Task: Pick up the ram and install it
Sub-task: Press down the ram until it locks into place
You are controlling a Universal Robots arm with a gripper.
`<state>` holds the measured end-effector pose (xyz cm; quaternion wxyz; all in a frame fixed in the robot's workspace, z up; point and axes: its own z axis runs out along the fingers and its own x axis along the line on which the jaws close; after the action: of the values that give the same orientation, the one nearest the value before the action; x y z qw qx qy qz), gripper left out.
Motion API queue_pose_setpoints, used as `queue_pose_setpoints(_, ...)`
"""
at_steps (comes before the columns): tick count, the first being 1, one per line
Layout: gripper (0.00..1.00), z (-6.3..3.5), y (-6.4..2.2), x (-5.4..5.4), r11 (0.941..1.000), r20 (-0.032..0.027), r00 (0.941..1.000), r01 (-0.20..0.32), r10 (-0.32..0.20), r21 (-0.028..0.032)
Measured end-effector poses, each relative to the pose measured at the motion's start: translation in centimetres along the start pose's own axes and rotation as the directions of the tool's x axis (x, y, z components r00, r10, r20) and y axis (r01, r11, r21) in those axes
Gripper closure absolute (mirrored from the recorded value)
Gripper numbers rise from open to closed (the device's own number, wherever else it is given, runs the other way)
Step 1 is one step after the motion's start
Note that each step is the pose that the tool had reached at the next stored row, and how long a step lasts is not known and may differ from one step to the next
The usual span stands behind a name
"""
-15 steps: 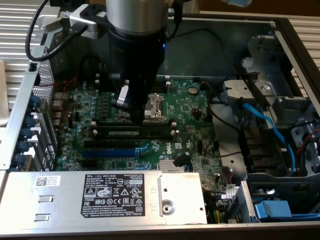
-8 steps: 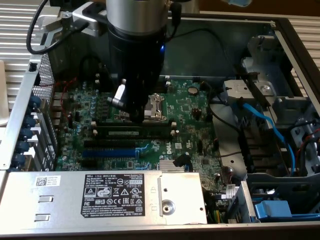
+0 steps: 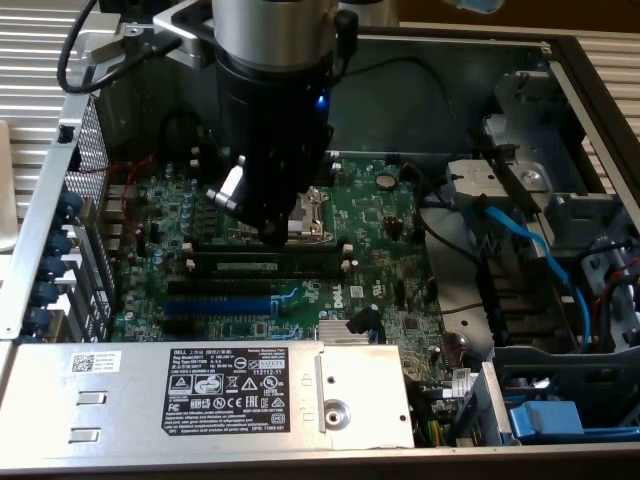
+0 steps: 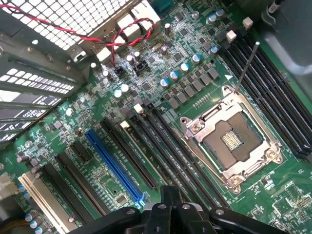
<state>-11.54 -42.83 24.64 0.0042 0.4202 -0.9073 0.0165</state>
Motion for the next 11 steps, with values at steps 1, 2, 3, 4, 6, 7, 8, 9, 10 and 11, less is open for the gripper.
queue_pose_setpoints(1,0.9,0.01,0.0,0.0,0.9999,-0.0004,0.9999,-0.016,0.016,-0.0003)
queue_pose_setpoints(2,0.9,0.02,0.0,0.0,0.9995,-0.0009,0.9995,-0.033,0.033,-0.0007)
queue_pose_setpoints(3,0.9,0.02,0.0,0.0,0.9988,-0.0014,0.9988,-0.049,0.049,-0.001)
queue_pose_setpoints(4,0.9,0.03,0.0,0.0,0.9979,-0.0018,0.9979,-0.065,0.065,-0.0014)
queue_pose_setpoints(6,0.9,0.05,0.0,0.0,0.9953,-0.0027,0.9953,-0.097,0.097,-0.002)
queue_pose_setpoints(7,0.9,0.06,0.0,0.0,0.9934,-0.0032,0.9934,-0.115,0.115,-0.0023)
queue_pose_setpoints(8,0.9,0.07,0.0,0.0,0.9914,-0.0037,0.9914,-0.131,0.131,-0.0026)
queue_pose_setpoints(9,0.9,0.08,0.0,0.0,0.9891,-0.0042,0.9891,-0.147,0.147,-0.0029)
queue_pose_setpoints(10,0.9,0.09,0.0,0.0,0.9866,-0.0046,0.9866,-0.163,0.163,-0.0032)
queue_pose_setpoints(11,0.9,0.1,0.0,0.0,0.9836,-0.0051,0.9836,-0.18,0.18,-0.0034)
